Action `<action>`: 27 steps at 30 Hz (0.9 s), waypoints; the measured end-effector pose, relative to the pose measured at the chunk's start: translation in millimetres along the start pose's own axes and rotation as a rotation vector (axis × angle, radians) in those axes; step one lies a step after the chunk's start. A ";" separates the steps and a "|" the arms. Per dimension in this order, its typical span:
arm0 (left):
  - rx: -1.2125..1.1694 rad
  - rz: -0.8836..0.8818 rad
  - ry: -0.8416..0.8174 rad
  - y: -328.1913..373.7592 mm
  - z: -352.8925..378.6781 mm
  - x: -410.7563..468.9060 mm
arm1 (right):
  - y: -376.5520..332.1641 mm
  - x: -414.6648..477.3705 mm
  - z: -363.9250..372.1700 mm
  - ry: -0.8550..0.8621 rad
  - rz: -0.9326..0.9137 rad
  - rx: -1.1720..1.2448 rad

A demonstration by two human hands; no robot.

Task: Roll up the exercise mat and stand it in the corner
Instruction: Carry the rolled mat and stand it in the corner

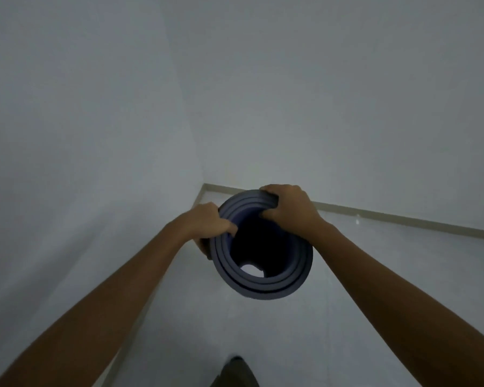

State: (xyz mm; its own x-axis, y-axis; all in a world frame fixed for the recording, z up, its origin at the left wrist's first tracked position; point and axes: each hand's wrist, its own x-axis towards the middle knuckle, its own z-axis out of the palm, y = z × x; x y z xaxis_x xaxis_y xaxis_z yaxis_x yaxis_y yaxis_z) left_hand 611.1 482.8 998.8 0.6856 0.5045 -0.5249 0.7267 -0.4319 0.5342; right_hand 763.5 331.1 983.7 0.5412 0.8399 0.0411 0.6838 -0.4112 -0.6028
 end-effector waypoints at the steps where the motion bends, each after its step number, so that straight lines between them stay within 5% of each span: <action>1: -0.066 -0.008 0.015 3.4 -10.8 25.5 | 5.6 31.8 -0.9 -0.004 -0.021 -0.018; 7: -0.393 -0.038 0.096 24.7 -67.9 182.9 | 56.7 209.3 -0.6 -0.023 0.069 0.028; 14: -0.729 -0.194 0.067 41.7 -139.0 343.7 | 133.5 367.1 -8.5 -0.056 0.547 0.268; 17: -0.765 -0.209 0.080 45.8 -165.0 400.5 | 145.1 425.0 1.1 -0.193 0.755 0.510; 27: -0.897 -0.411 0.267 -3.6 -230.5 607.4 | 183.6 681.4 79.5 -0.390 0.698 0.632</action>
State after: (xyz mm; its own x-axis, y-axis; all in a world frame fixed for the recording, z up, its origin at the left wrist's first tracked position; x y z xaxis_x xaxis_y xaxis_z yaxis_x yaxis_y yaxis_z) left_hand 1015.1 963.1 830.8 0.2787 0.6847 -0.6734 0.5291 0.4757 0.7027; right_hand 1219.0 856.0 837.7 0.4459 0.5872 -0.6755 -0.1684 -0.6862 -0.7076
